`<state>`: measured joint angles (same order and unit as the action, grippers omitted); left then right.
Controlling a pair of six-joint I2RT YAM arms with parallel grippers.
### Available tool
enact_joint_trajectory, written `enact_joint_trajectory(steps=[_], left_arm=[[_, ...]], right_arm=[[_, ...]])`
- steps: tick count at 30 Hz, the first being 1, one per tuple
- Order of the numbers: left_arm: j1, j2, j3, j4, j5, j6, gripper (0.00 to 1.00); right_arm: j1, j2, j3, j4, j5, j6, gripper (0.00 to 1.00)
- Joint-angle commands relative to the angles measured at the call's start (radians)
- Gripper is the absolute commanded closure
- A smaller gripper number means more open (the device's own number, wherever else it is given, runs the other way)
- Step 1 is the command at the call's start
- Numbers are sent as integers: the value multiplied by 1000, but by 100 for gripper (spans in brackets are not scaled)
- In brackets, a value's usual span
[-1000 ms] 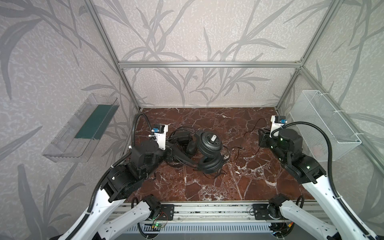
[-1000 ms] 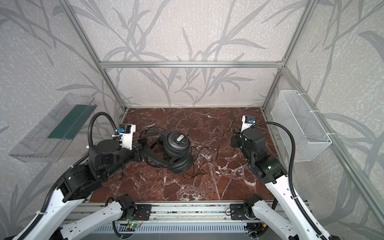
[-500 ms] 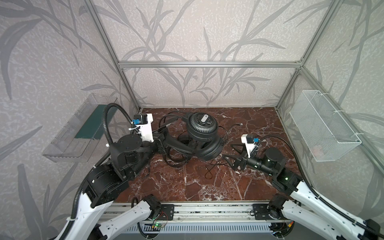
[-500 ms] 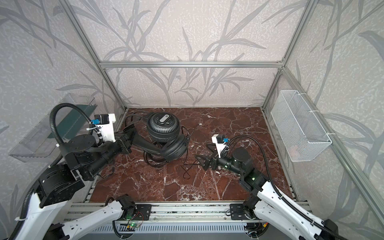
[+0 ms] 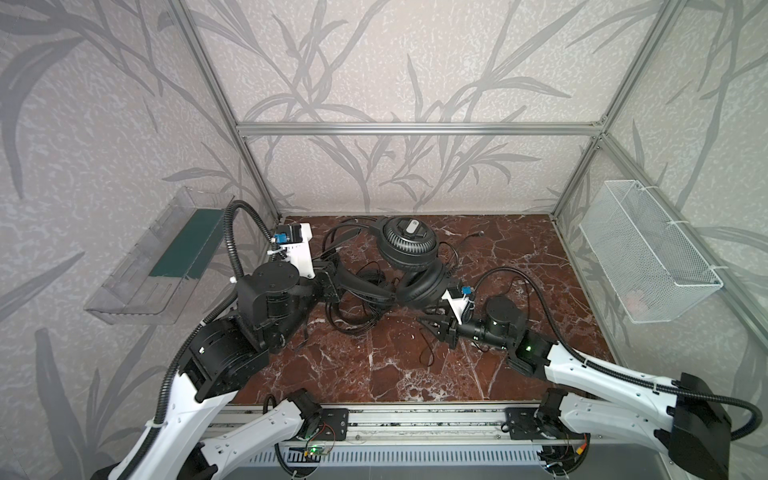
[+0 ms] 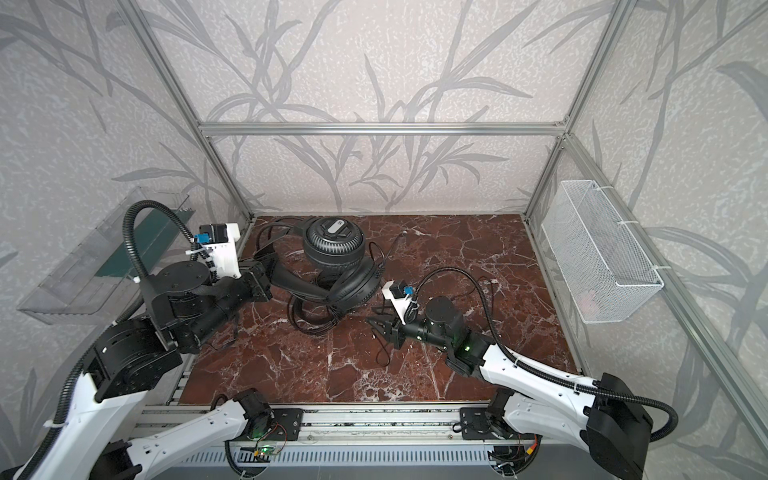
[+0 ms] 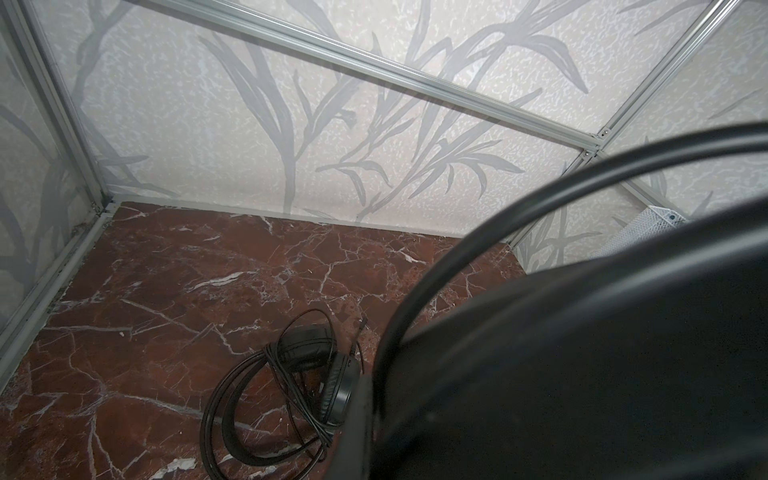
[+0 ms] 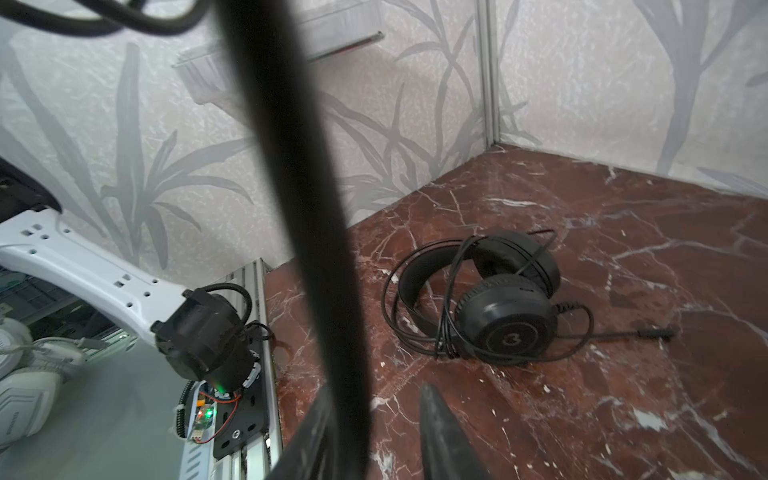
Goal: Wrap the headphones
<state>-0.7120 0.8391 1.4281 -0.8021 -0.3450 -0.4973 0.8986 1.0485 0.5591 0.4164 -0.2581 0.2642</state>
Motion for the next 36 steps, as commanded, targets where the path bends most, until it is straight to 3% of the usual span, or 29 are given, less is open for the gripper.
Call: enact_joint_trajectory(steps=[1, 4, 7, 11, 15, 19, 27, 30, 36], left_arm=[[6, 3, 67, 64, -48, -57, 100], [8, 30, 101, 42, -74, -61, 100], [16, 50, 109, 41, -71, -88, 100], [44, 64, 117, 40, -48, -123, 100], [80, 73, 127, 27, -15, -148, 100], [110, 68, 116, 27, 1, -176, 100], [187, 61, 99, 38, 31, -224, 100], [221, 81, 98, 24, 63, -245, 100], [290, 116, 71, 29, 157, -283, 100]], right_arm=[[3, -15, -22, -28, 147, 2, 79], [3, -5, -64, -47, 210, 23, 88], [3, 2, -108, -12, 176, 58, 86], [6, -3, -127, -26, 168, 68, 72], [5, -51, -157, -45, 187, 61, 73], [6, -81, -169, -57, 141, 82, 80], [24, -105, -214, -126, 114, 117, 79], [76, -142, -167, -255, 165, 106, 100], [184, -228, -45, -468, 202, 49, 100]])
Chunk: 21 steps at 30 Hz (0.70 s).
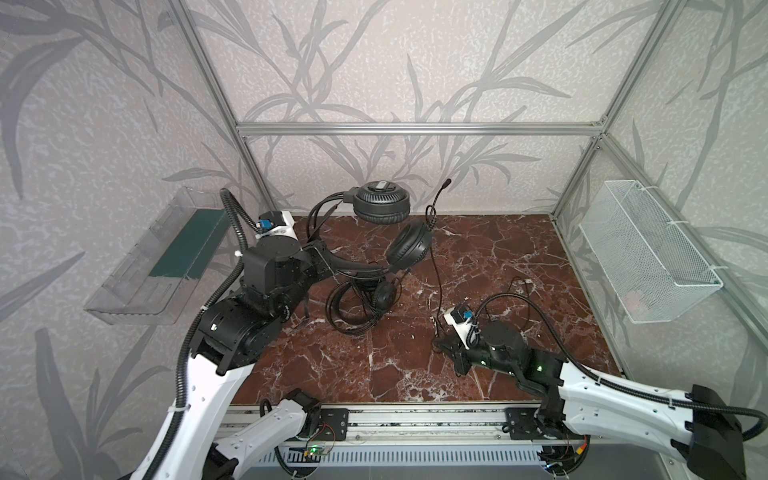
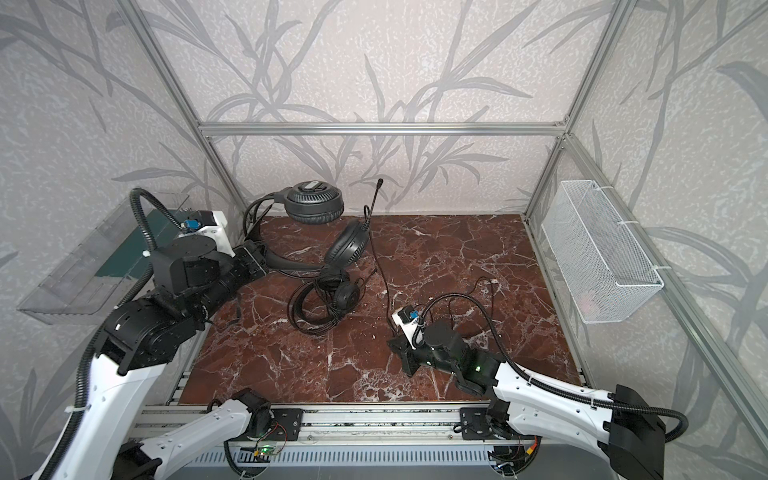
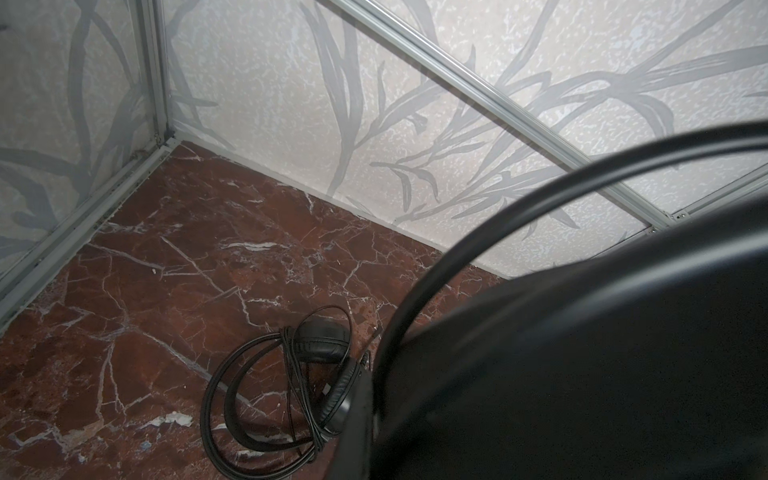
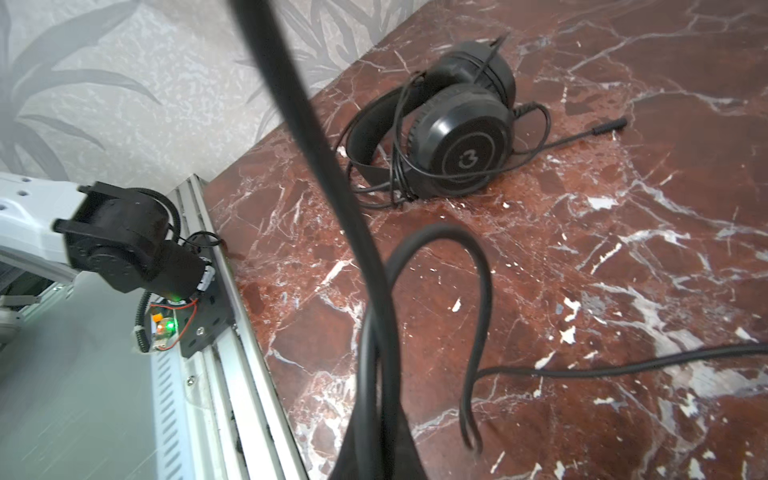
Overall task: Wrap the headphones
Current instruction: 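Lower the right gripper onto the black cable on the table and close it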
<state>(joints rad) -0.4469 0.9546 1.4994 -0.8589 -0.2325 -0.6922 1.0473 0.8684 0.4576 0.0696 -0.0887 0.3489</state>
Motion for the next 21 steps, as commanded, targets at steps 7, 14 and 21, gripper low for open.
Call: enact_joint_trajectory(steps=[7, 14, 21], left_arm=[[149, 88, -23, 55, 136, -50, 100], [184, 112, -117, 92, 186, -32, 100], [206, 88, -144, 100, 226, -48, 100]], right_arm=[[142, -13, 256, -440, -3, -107, 100], [229, 9, 356, -611, 143, -165, 91], [138, -150, 261, -520, 210, -43, 29]])
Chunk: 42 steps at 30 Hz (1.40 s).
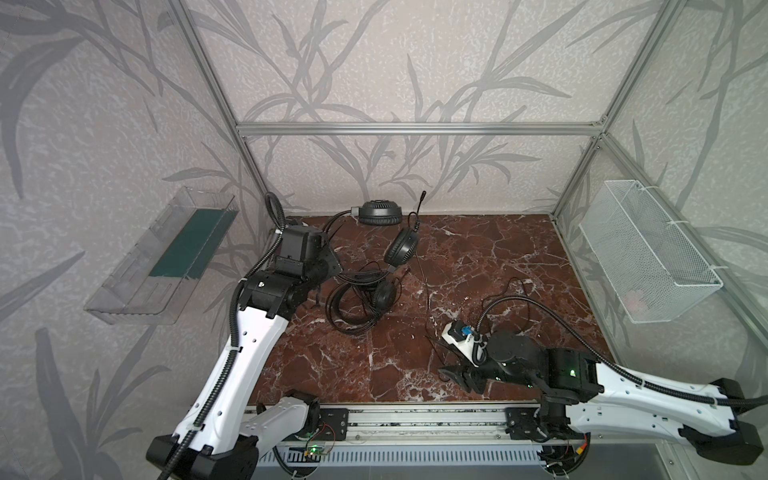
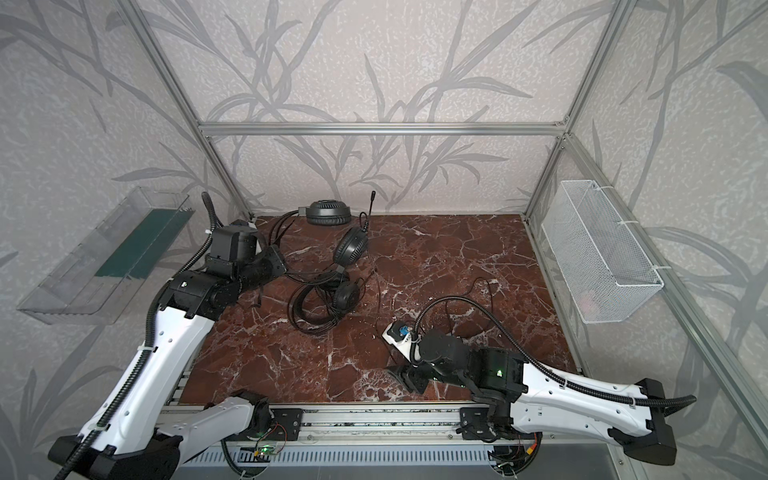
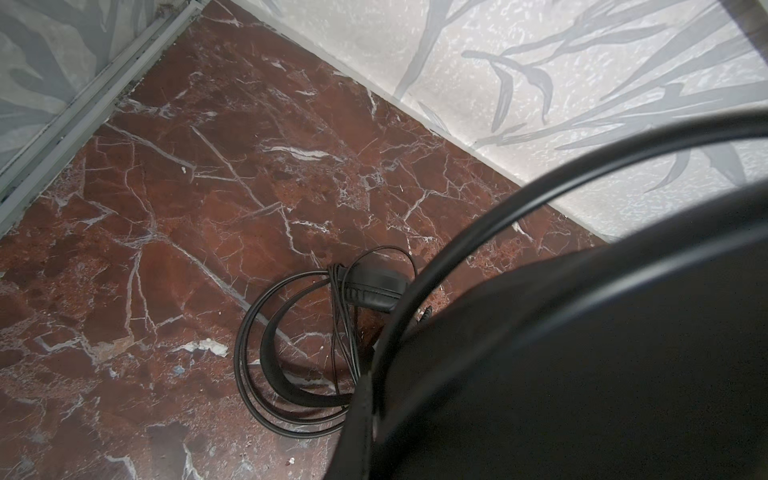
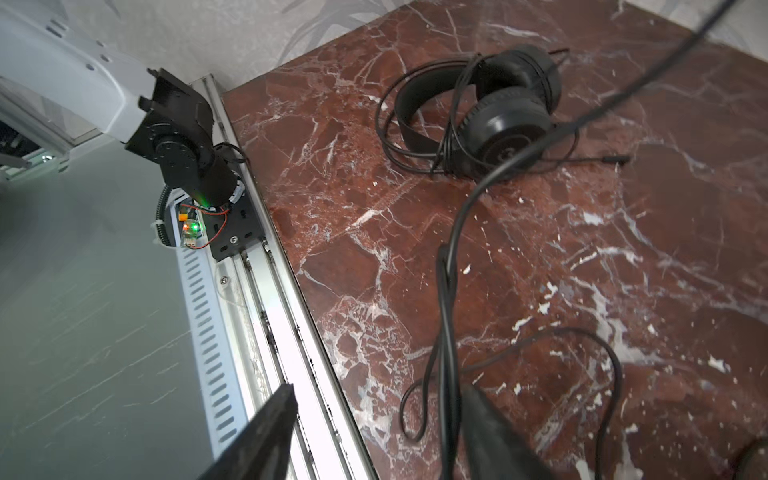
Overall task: Wrap the headphones
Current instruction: 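Lower the right gripper onto the black cable on the table and close it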
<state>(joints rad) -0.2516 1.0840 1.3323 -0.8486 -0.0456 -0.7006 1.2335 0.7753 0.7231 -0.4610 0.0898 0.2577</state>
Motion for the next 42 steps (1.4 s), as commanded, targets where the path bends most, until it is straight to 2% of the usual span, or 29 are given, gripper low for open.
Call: enact_joint_trajectory(steps=[1, 4, 6, 7, 9, 11, 13, 15, 17, 20, 22, 24, 26, 28, 33, 37, 42], left_arm=[[13, -44, 25, 89, 52, -44, 100], [15, -56, 34, 88, 74, -61, 100], [15, -64, 36, 89, 90, -76, 100], [15, -68, 36, 88, 97, -81, 100], [15, -72, 36, 82, 107, -92, 100], [16, -75, 34, 79, 112, -95, 100], [15, -75, 32, 76, 109, -100, 100], [15, -73, 28, 81, 110, -103, 100], [15, -69, 25, 84, 114, -105, 100], [15, -64, 21, 85, 119, -107, 100], [15, -66, 23, 83, 114, -105, 100], [15, -66, 23, 82, 110, -103, 100], [15, -66, 25, 78, 110, -100, 100], [15, -64, 29, 71, 107, -97, 100], [16, -68, 24, 72, 102, -91, 100], [17, -69, 24, 71, 101, -88, 100], [20, -64, 31, 74, 99, -86, 100]], right_arm=[[-79, -75, -13, 20, 4, 63, 28], [-151, -104, -45, 45, -32, 117, 28], [-166, -106, -58, 57, -8, 159, 35], [-166, -116, -73, 89, -36, 165, 35], [-157, -132, -133, 239, -185, 147, 34], [-125, -117, -182, 389, -197, 155, 32], [-111, -36, -173, 417, -160, 96, 31], [-113, 68, -152, 424, -74, 51, 31], [-159, 157, -137, 460, -44, 24, 31], [-323, 291, -144, 588, -144, 45, 29], [-369, 423, -95, 600, -166, 11, 28], [-377, 539, -18, 570, -198, -41, 29], [-378, 618, 78, 498, -200, -42, 30], [-378, 687, 127, 517, -202, -70, 31], [-408, 838, 215, 542, -197, -106, 33], [-457, 920, 259, 551, -245, -101, 33], [-465, 1007, 277, 577, -306, -94, 36]])
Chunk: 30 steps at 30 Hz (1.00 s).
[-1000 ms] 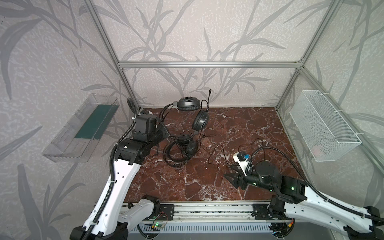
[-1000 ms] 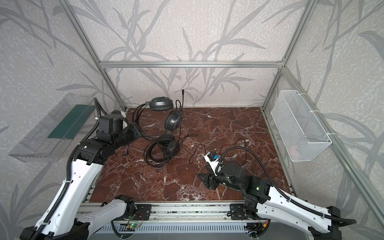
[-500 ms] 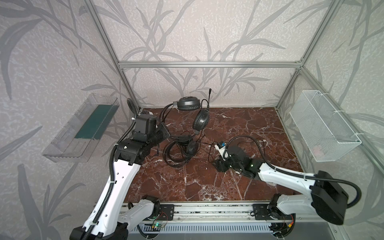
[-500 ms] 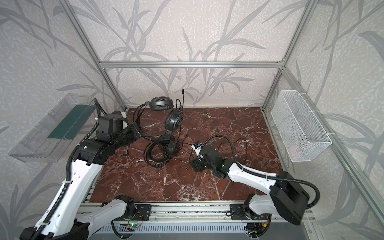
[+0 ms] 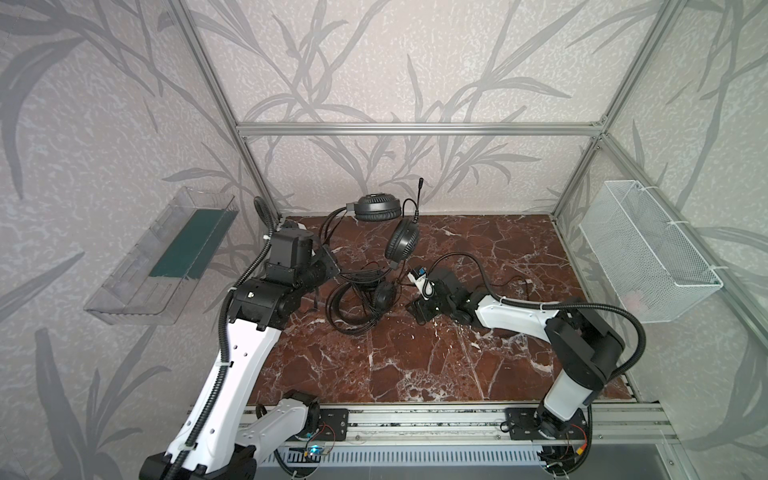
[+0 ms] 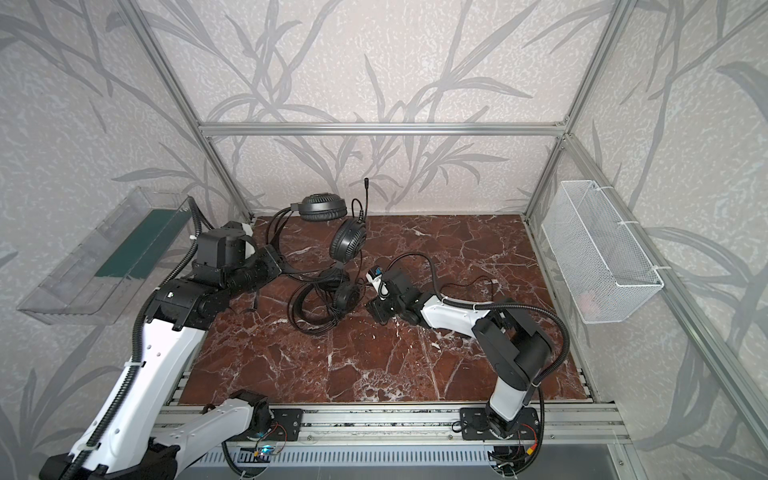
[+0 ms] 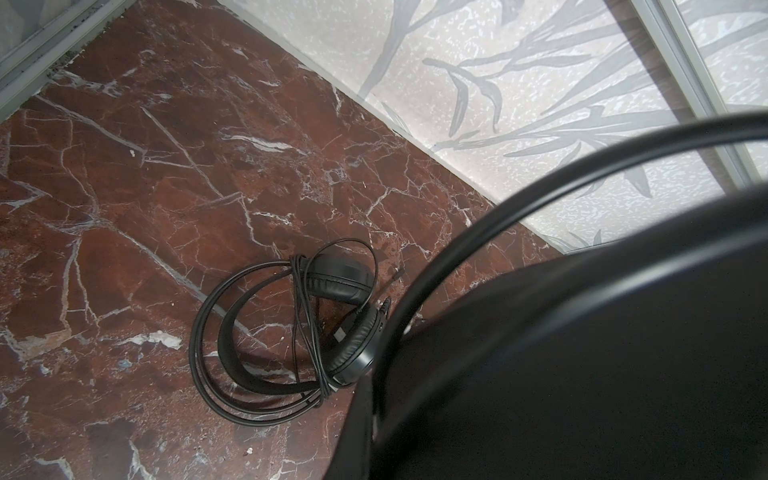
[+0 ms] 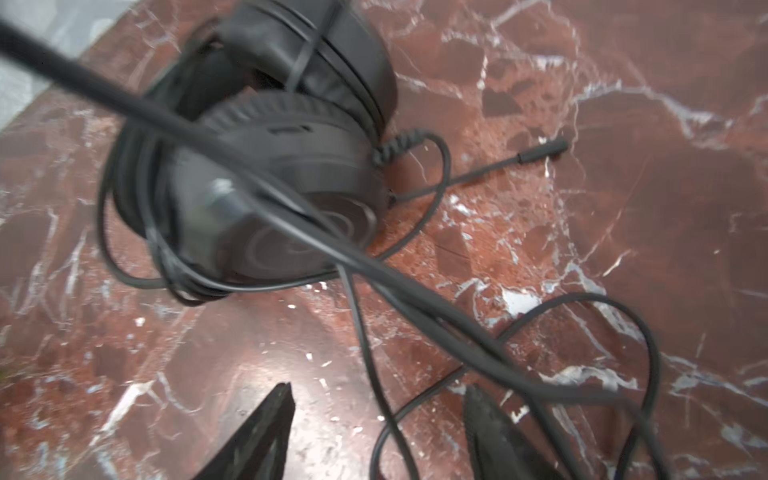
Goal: Wrap the headphones
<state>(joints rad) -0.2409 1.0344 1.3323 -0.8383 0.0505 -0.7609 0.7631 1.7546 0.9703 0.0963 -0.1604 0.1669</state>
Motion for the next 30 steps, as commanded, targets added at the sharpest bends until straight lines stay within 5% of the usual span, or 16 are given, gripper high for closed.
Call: enact_joint_trajectory(steps=[1, 6, 10, 21, 26, 30], left_arm=[[8, -14, 31, 67, 2, -27, 100], [15, -3, 31, 68, -13, -21, 100], [47, 26, 34, 70, -13, -6, 100], [222, 264, 102, 163, -9, -18, 100], [244, 430, 226, 136, -96, 35, 100], [251, 550, 304, 107, -171, 88, 100]], right_arm=[[5, 40, 30, 29, -64, 0, 39], [5, 50, 6, 40, -109, 2, 71], [30, -105, -110, 45, -136, 35, 99], [459, -892, -266, -481, 139, 69, 100], [566, -1244, -165, -759, 236, 114, 100], [581, -1339, -2, -933, 261, 106, 100]])
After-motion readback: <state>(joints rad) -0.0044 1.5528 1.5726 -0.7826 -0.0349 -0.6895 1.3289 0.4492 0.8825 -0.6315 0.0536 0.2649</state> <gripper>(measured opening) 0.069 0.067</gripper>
